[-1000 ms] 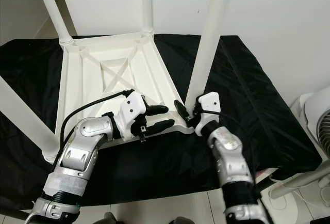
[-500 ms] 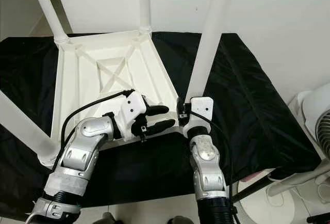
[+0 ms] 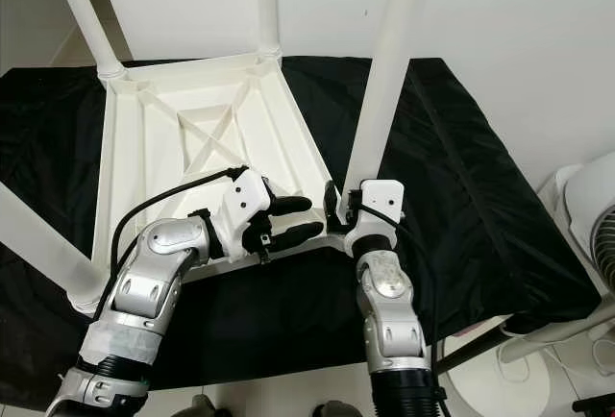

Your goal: Building children table

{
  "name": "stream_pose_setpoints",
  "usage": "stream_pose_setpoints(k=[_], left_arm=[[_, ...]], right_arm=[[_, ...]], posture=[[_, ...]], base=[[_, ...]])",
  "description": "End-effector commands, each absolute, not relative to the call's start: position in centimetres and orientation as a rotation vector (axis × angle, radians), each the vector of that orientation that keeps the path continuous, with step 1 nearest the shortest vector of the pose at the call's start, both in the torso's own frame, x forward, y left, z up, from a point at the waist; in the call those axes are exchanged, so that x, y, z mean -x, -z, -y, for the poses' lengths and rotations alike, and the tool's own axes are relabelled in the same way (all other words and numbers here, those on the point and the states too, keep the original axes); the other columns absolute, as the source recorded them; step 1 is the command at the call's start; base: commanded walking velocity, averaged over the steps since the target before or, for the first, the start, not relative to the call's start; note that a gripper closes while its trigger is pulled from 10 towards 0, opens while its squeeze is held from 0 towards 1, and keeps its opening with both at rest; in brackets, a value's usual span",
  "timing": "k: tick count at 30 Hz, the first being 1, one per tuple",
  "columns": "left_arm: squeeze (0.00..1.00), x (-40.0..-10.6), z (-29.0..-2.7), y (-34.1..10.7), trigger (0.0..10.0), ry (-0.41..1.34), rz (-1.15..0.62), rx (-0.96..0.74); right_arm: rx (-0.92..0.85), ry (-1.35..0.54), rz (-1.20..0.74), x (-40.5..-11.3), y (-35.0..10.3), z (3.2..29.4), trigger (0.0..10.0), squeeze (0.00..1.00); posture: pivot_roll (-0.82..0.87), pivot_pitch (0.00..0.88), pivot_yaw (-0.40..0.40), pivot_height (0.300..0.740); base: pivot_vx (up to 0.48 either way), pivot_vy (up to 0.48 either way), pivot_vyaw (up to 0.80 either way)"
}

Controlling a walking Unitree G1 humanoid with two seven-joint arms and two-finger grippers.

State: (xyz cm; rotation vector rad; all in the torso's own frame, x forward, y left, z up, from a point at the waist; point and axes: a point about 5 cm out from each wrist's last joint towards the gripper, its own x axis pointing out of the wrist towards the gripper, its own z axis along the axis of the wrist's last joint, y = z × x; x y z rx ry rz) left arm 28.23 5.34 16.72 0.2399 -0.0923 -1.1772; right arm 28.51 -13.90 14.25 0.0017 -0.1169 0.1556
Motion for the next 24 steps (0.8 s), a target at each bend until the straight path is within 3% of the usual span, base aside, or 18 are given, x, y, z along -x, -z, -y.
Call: stream_pose_setpoints(k=[1,2,3,6,11,14,20,21,22,24], left_arm=[[0.00,-28.8,-5.6,-16.8,10.0,1.010,0.101,-0.222],[0.00,-28.8,-5.6,-16.8,10.0,1.010,0.101,-0.222],[0.00,-28.7,-5.7,-16.7,10.0,1.015,0.097,-0.223],[0.00,-28.1,-5.6,-16.3,10.0,1.055,0.078,-0.227],[0.00,-27.9,-5.6,-16.1,10.0,1.076,0.070,-0.228],[0.00,-27.1,-5.6,-15.5,10.0,1.130,0.043,-0.234],[0.00,-26.6,-5.6,-15.2,10.0,1.158,0.026,-0.243],[0.00,-26.5,-5.7,-15.0,10.0,1.162,0.020,-0.249],[0.00,-26.4,-5.8,-15.0,10.0,1.163,0.015,-0.254],[0.00,-26.3,-6.0,-15.0,10.0,1.160,0.012,-0.256]], right_arm=[[-0.010,-0.191,0.112,-28.3,-14.3,13.7,10.0,0.13],[-0.010,-0.191,0.112,-28.3,-14.3,13.7,10.0,0.13],[-0.003,-0.242,0.104,-28.2,-14.2,14.0,10.0,0.00],[0.050,-0.468,0.072,-27.6,-13.9,14.9,10.0,0.00],[0.091,-0.530,0.061,-27.5,-13.7,15.5,10.0,0.00],[0.172,-0.674,0.019,-28.5,-13.6,17.0,10.0,0.00],[0.215,-0.722,-0.006,-29.5,-13.7,17.5,10.0,0.00],[0.229,-0.736,-0.019,-29.9,-13.6,17.7,4.1,0.00],[0.238,-0.742,-0.032,-30.2,-13.5,17.9,0.0,0.00],[0.235,-0.752,-0.040,-30.3,-13.4,18.1,0.0,0.00]], posture=[[-0.09,0.055,0.027,0.740],[-0.09,0.055,0.027,0.740],[-0.09,0.054,0.027,0.740],[-0.10,0.055,0.029,0.740],[-0.10,0.056,0.029,0.740],[-0.10,0.052,0.033,0.740],[-0.09,0.049,0.030,0.740],[-0.08,0.049,0.026,0.740],[-0.08,0.050,0.021,0.740],[-0.08,0.050,0.021,0.740]], base=[[0.000,0.000,0.00],[0.000,0.000,0.00],[0.000,0.000,0.00],[0.000,0.000,0.00],[0.000,0.000,0.00],[0.000,0.000,0.00],[0.000,0.000,0.00],[0.000,0.000,0.00],[0.000,0.000,0.00],[0.000,0.000,0.00]])
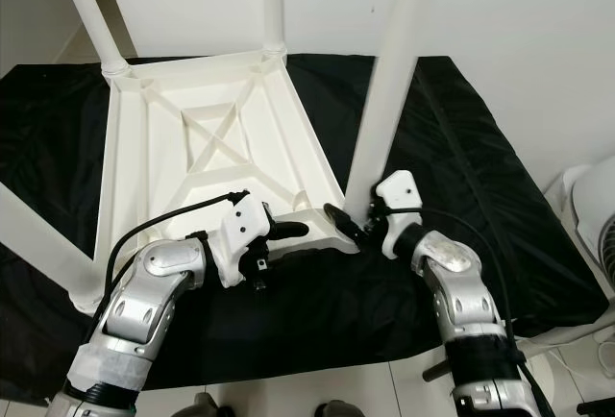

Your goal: Building children table

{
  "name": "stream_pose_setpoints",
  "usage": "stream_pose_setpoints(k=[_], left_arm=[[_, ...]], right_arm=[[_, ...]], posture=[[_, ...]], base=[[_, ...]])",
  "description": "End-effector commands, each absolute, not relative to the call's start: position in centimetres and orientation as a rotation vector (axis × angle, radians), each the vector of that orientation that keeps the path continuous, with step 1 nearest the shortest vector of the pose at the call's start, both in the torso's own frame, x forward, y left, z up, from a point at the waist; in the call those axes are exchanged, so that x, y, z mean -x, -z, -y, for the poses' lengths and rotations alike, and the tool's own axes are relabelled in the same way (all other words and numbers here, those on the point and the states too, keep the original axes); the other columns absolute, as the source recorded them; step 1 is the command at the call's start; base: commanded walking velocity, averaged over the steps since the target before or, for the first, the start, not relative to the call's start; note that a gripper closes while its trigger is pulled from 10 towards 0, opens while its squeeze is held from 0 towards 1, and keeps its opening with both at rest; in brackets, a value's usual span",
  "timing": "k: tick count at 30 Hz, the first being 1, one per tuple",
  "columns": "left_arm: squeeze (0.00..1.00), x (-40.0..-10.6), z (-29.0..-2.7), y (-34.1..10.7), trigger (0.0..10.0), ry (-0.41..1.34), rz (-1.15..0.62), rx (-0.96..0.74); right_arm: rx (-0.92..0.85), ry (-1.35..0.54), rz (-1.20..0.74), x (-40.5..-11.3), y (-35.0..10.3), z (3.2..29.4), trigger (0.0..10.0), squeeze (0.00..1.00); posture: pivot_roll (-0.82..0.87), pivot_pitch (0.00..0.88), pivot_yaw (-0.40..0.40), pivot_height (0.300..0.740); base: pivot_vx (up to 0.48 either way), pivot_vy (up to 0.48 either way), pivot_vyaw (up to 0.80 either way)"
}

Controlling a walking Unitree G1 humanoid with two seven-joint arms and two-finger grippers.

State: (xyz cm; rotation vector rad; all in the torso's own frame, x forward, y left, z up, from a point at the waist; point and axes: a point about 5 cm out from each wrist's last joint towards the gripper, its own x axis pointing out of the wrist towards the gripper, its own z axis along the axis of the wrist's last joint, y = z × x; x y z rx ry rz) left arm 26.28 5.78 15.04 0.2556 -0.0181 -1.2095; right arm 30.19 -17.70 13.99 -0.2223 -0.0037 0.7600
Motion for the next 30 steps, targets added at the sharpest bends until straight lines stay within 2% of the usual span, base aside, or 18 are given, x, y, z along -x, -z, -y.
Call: stream_pose_setpoints(k=[1,8,9,15,18,21,23,30], left_arm=[[0.00,-26.3,-6.1,-15.0,10.0,1.158,0.011,-0.257],[0.00,-26.3,-6.4,-15.0,10.0,1.137,0.006,-0.259],[0.00,-26.3,-6.4,-15.0,10.0,1.134,0.006,-0.257],[0.00,-26.6,-6.5,-15.3,10.0,1.100,0.018,-0.250],[0.00,-27.2,-6.6,-15.6,10.0,1.055,0.021,-0.236],[0.00,-27.4,-6.6,-15.6,10.0,1.048,0.021,-0.235],[0.00,-27.6,-6.6,-15.6,10.0,1.031,0.016,-0.232],[0.00,-27.6,-6.6,-15.4,10.0,1.026,0.008,-0.230]], right_arm=[[0.232,-0.758,-0.042,-30.4,-13.4,18.3,0.0,0.00],[0.209,-0.780,-0.050,-30.4,-13.2,18.6,0.0,0.00],[0.205,-0.781,-0.051,-30.4,-13.1,18.5,10.0,0.00],[0.172,-0.744,-0.018,-30.3,-13.0,18.0,10.0,0.00],[0.141,-0.598,0.005,-30.6,-13.0,17.8,10.0,0.00],[0.135,-0.555,0.004,-30.6,-12.9,17.7,10.0,0.00],[0.079,-0.443,0.045,-30.0,-12.7,16.8,10.0,0.00],[-0.003,-0.253,0.037,-29.1,-12.1,15.5,10.0,0.00]], posture=[[-0.08,0.050,0.021,0.740],[-0.06,0.054,0.014,0.740],[-0.06,0.057,0.014,0.740],[-0.07,0.061,0.015,0.740],[-0.08,0.067,0.012,0.740],[-0.08,0.067,0.012,0.740],[-0.08,0.071,0.009,0.740],[-0.09,0.067,0.005,0.740]], base=[[0.000,0.000,0.00],[0.000,0.000,0.00],[0.000,0.000,0.00],[0.000,0.000,0.00],[0.000,0.000,0.00],[0.000,0.000,0.00],[0.000,0.000,0.00],[0.000,0.000,0.00]])
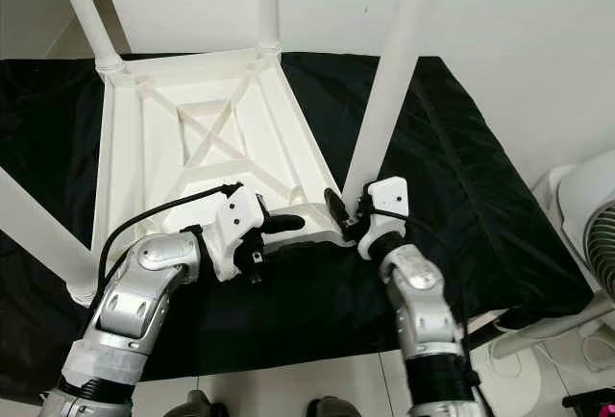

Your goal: Building children table

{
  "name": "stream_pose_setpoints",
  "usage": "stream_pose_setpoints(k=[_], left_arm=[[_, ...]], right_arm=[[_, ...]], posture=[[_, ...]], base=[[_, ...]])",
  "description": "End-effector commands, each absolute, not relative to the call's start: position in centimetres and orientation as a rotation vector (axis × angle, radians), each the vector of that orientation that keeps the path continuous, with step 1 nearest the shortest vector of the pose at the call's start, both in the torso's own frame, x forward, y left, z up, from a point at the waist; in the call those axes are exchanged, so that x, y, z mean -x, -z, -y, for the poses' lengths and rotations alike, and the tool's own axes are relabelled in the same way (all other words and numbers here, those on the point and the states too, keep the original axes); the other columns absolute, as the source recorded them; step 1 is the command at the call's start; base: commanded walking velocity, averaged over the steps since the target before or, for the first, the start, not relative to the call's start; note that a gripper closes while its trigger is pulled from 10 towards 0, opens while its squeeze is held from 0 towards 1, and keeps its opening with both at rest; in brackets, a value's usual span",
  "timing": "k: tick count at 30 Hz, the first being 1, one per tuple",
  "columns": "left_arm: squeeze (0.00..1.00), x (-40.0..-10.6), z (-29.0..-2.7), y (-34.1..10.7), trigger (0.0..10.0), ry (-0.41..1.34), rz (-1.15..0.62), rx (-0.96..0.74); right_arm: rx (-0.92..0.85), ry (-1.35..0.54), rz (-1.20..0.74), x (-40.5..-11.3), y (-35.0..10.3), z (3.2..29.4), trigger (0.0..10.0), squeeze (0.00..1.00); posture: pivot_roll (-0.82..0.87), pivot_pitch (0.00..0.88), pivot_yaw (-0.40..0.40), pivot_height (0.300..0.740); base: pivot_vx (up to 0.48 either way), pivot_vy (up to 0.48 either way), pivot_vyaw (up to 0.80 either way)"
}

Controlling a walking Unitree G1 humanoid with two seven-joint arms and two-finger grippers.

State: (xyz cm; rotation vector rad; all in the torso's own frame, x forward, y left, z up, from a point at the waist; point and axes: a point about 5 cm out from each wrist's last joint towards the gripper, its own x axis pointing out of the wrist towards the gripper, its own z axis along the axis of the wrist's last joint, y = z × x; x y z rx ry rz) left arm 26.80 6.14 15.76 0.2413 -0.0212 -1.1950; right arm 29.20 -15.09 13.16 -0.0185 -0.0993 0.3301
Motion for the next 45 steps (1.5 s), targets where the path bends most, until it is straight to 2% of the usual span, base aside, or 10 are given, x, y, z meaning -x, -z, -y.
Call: stream_pose_setpoints(k=[1,3,6,14,15,24,25,34,44,45], left_arm=[[0.00,-27.6,-6.5,-15.4,10.0,1.026,0.007,-0.229],[0.00,-27.6,-6.5,-15.4,10.0,1.026,0.007,-0.229],[0.00,-27.8,-6.6,-15.4,10.0,1.021,0.008,-0.229],[0.00,-27.9,-6.7,-15.6,10.0,1.019,0.013,-0.234],[0.00,-27.9,-6.7,-15.6,10.0,1.019,0.014,-0.234],[0.00,-27.8,-6.7,-15.6,10.0,1.013,0.014,-0.228],[0.00,-27.7,-6.7,-15.6,10.0,1.013,0.013,-0.228],[0.00,-27.7,-6.8,-15.7,10.0,1.020,0.008,-0.228],[0.00,-27.5,-6.6,-15.6,10.0,1.041,0.008,-0.233],[0.00,-27.3,-6.4,-15.6,10.0,1.055,0.008,-0.233]], right_arm=[[-0.010,-0.192,0.028,-28.9,-12.0,15.1,10.0,0.00],[-0.010,-0.192,0.028,-28.9,-12.0,15.1,10.0,0.00],[-0.041,-0.107,0.033,-28.3,-12.2,13.0,10.0,0.00],[-0.090,-0.119,0.052,-28.0,-12.7,11.2,10.0,0.00],[-0.099,-0.124,0.055,-27.9,-12.8,11.2,10.0,1.00],[-0.082,-0.193,0.065,-27.7,-13.5,12.5,10.0,1.00],[-0.082,-0.218,0.068,-27.6,-13.5,12.7,10.0,0.00],[0.048,-0.500,0.044,-27.3,-13.3,15.0,10.0,0.00],[0.158,-0.652,0.022,-28.7,-13.5,16.2,10.0,0.00],[0.189,-0.693,0.015,-29.3,-13.5,16.5,4.7,0.00]], posture=[[-0.09,0.067,0.005,0.740],[-0.09,0.067,0.005,0.740],[-0.09,0.066,-0.001,0.740],[-0.09,0.065,0.000,0.740],[-0.09,0.065,-0.005,0.740],[-0.09,0.071,-0.013,0.740],[-0.09,0.071,-0.013,0.740],[-0.09,0.077,0.001,0.740],[-0.09,0.073,0.007,0.740],[-0.09,0.070,0.005,0.740]], base=[[0.000,0.000,0.00],[0.000,0.000,0.00],[0.000,0.000,0.00],[0.000,0.000,0.00],[0.000,0.000,0.00],[0.000,0.000,0.00],[0.000,0.000,0.00],[0.000,0.000,0.00],[0.000,0.000,0.00],[0.000,0.000,0.00]])
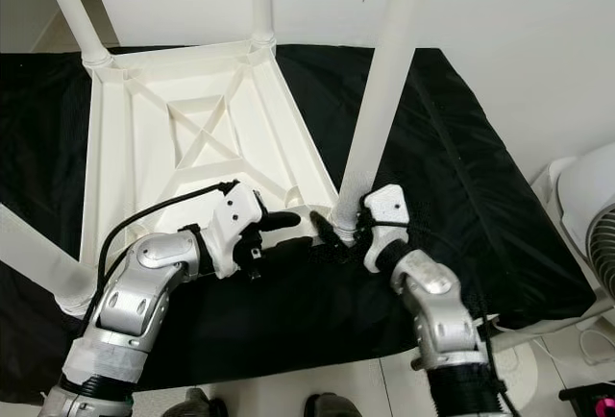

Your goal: Building children table

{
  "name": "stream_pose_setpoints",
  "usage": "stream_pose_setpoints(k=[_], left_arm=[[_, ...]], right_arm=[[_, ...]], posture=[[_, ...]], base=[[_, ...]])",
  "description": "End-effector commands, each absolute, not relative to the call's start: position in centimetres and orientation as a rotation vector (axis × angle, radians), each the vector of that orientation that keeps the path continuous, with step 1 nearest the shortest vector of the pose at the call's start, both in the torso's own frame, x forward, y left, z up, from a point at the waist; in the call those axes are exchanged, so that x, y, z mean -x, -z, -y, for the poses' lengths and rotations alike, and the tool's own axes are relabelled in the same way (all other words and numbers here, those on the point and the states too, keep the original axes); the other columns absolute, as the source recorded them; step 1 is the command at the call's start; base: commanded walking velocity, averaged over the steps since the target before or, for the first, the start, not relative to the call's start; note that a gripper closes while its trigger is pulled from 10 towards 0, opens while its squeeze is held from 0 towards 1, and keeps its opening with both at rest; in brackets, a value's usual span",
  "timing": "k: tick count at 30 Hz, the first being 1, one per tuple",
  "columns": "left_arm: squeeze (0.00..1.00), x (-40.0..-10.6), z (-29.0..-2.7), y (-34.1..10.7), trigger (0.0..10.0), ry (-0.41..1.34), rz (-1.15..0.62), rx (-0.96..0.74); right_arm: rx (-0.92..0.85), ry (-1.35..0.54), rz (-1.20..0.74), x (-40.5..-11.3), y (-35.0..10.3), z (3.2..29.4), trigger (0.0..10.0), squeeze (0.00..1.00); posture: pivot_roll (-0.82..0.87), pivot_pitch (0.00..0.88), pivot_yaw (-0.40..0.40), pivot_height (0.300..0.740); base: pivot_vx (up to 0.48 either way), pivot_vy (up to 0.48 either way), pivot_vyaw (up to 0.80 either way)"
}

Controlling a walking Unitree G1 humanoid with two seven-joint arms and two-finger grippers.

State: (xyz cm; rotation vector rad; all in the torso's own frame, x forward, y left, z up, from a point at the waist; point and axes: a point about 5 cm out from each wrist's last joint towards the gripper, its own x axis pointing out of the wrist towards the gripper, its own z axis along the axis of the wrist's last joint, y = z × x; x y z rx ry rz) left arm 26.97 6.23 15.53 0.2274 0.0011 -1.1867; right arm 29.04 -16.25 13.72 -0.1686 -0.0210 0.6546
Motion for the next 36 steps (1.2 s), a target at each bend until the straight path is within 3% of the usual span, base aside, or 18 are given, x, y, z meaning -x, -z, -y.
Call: stream_pose_setpoints(k=[1,2,3,4,15,16,17,23,26,36], left_arm=[[0.00,-27.3,-6.4,-15.6,10.0,1.055,0.008,-0.233],[0.00,-27.3,-6.4,-15.6,10.0,1.055,0.008,-0.233],[0.00,-27.2,-6.3,-15.6,10.0,1.065,0.008,-0.234],[0.00,-27.0,-6.2,-15.5,10.0,1.078,0.004,-0.237],[0.00,-26.7,-6.2,-15.3,10.0,1.089,0.000,-0.244],[0.00,-26.7,-6.2,-15.4,10.0,1.089,0.000,-0.243],[0.00,-26.8,-6.2,-15.4,10.0,1.088,0.001,-0.242],[0.00,-26.8,-6.2,-15.3,10.0,1.089,-0.002,-0.243],[0.00,-26.9,-6.2,-15.4,10.0,1.077,0.008,-0.248],[0.00,-27.7,-6.7,-15.9,10.0,1.024,0.042,-0.263]], right_arm=[[0.189,-0.693,0.015,-29.3,-13.5,16.5,4.7,0.00],[0.189,-0.693,0.015,-29.3,-13.5,16.5,4.7,0.00],[0.211,-0.718,0.005,-29.7,-13.6,16.7,3.4,0.00],[0.225,-0.741,-0.002,-29.9,-13.5,16.8,0.0,0.00],[0.225,-0.762,-0.034,-30.0,-12.7,17.7,0.0,0.00],[0.217,-0.750,-0.028,-30.0,-12.7,17.7,3.6,0.00],[0.212,-0.743,-0.024,-30.0,-12.7,17.6,10.0,0.00],[0.181,-0.664,0.008,-29.9,-13.0,17.4,10.0,0.00],[0.189,-0.520,0.003,-30.3,-12.8,17.5,10.0,0.00],[0.067,-0.296,0.067,-29.1,-13.3,14.6,10.0,0.00]], posture=[[-0.09,0.070,0.005,0.740],[-0.09,0.070,0.005,0.740],[-0.08,0.067,0.003,0.740],[-0.08,0.064,0.000,0.740],[-0.07,0.061,-0.008,0.740],[-0.07,0.061,-0.008,0.740],[-0.07,0.061,-0.008,0.740],[-0.08,0.063,-0.006,0.740],[-0.08,0.062,-0.006,0.740],[-0.08,0.056,-0.007,0.740]], base=[[0.000,0.000,0.00],[0.000,0.000,0.00],[0.000,0.000,0.00],[0.000,0.000,0.00],[0.000,0.000,0.00],[0.000,0.000,0.00],[0.000,0.000,0.00],[0.000,0.000,0.00],[0.000,0.000,0.00],[0.000,0.000,0.00]])
